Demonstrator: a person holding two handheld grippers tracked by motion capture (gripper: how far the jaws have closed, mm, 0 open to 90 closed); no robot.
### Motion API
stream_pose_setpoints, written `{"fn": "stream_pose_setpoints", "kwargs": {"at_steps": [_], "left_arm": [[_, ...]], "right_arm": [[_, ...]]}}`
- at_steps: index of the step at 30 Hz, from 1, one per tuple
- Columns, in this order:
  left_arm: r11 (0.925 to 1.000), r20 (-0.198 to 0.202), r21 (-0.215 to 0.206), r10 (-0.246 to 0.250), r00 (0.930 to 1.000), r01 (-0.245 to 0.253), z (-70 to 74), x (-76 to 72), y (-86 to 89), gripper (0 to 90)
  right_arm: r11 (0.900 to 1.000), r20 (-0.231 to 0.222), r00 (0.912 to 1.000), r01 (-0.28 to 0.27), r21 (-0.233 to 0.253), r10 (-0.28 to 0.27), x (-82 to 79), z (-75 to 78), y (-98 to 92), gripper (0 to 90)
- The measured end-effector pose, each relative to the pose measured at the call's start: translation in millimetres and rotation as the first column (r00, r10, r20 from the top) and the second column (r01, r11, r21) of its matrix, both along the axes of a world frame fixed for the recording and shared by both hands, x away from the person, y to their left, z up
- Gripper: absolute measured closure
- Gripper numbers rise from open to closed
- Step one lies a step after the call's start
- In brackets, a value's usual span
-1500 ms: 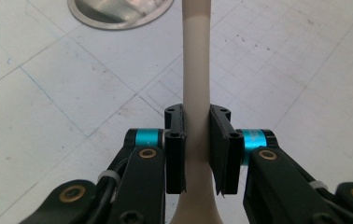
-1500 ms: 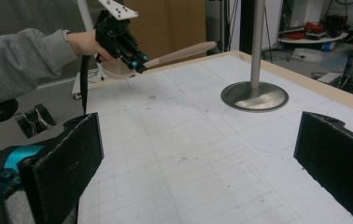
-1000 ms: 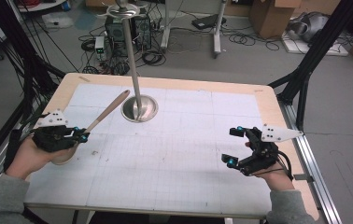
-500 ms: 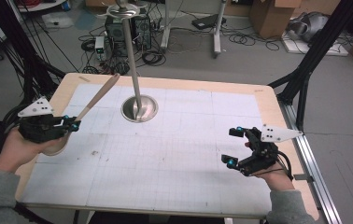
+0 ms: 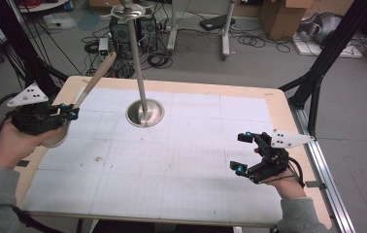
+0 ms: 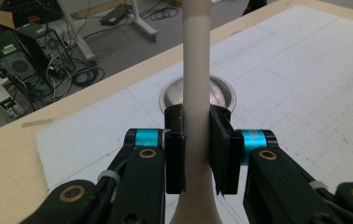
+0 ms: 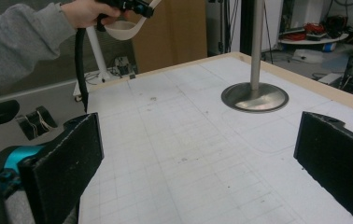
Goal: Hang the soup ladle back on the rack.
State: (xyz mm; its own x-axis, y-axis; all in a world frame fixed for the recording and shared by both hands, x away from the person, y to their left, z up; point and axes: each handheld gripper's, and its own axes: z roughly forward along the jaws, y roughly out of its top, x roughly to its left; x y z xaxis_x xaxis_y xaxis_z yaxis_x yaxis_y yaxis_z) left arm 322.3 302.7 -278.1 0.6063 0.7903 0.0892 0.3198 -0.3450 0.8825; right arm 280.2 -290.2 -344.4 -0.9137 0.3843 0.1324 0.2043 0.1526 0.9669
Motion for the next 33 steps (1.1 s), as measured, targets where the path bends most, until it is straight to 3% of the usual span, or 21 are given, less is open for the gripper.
{"fn": "stream_pose_setpoints", "kwargs": {"at_steps": [7, 15, 27, 33], "left_arm": [[0.9974, 0.023, -0.071, -0.005, 0.9997, 0.006, 12.7, 2.2, 2.6, 77.1], [0.9968, 0.037, -0.08, 0.003, 0.9993, 0.0, 33.4, 5.8, 6.1, 77.0], [0.9913, 0.078, -0.132, 0.001, 0.997, 0.009, 47.1, 9.7, 7.4, 77.1], [0.9865, 0.074, -0.164, 0.008, 0.9973, 0.004, 50.9, 14.8, 11.2, 77.1]], "right_arm": [[1.0, 0.003, 1.0, -0.001, 0.004, 0.001, -0.6, 1.1, -0.4, 0.1], [1.0, 0.001, 1.0, 0.0, 0.007, 0.0, -0.6, 1.3, -1.8, 0.1], [1.0, 0.003, 1.0, 0.001, 0.009, -0.001, -1.6, 0.8, -3.0, 0.0], [1.0, -0.002, 0.9999, 0.011, 0.008, -0.011, -3.7, 0.3, -5.7, 0.1]]}}
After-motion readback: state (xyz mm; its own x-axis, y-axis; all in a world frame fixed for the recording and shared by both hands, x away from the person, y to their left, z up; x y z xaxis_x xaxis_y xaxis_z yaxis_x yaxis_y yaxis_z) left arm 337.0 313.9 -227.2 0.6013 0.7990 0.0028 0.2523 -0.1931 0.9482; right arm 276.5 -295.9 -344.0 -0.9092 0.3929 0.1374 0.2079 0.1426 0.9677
